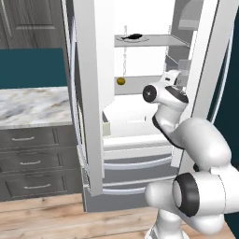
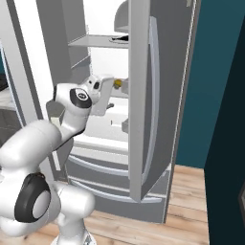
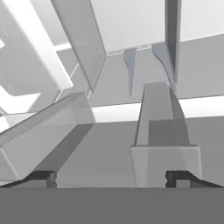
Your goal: Retrieve the fish from the fridge and place it on the saucepan with marinade on the stove.
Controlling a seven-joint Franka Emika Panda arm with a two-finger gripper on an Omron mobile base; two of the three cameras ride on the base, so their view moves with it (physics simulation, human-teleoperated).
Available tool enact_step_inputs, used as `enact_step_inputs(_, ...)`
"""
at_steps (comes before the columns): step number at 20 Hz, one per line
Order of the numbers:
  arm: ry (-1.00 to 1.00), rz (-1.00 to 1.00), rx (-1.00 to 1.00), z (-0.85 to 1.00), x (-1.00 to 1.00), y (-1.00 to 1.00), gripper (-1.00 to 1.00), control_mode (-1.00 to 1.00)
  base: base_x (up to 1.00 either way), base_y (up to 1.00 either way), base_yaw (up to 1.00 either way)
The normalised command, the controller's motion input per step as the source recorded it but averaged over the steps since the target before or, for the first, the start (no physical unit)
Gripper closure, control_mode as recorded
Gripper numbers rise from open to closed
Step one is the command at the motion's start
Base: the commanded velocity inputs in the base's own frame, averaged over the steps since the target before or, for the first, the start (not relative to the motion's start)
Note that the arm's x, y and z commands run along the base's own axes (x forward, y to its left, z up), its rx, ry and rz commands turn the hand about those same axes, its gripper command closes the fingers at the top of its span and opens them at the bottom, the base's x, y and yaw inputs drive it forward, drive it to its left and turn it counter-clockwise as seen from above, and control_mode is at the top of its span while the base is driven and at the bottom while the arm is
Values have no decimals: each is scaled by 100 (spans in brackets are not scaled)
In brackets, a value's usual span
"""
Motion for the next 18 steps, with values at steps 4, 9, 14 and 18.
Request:
enact_step_inputs(4,0,-16,0,15,0,-36,-100,-100,0,0,0)
enact_step_inputs(9,0,-17,0,7,0,-45,-100,-100,0,0,0)
enact_step_inputs(14,6,-13,-2,0,0,-42,-100,-100,0,0,0)
enact_step_inputs(18,4,-13,-3,-2,-1,-79,-100,-100,0,0,0)
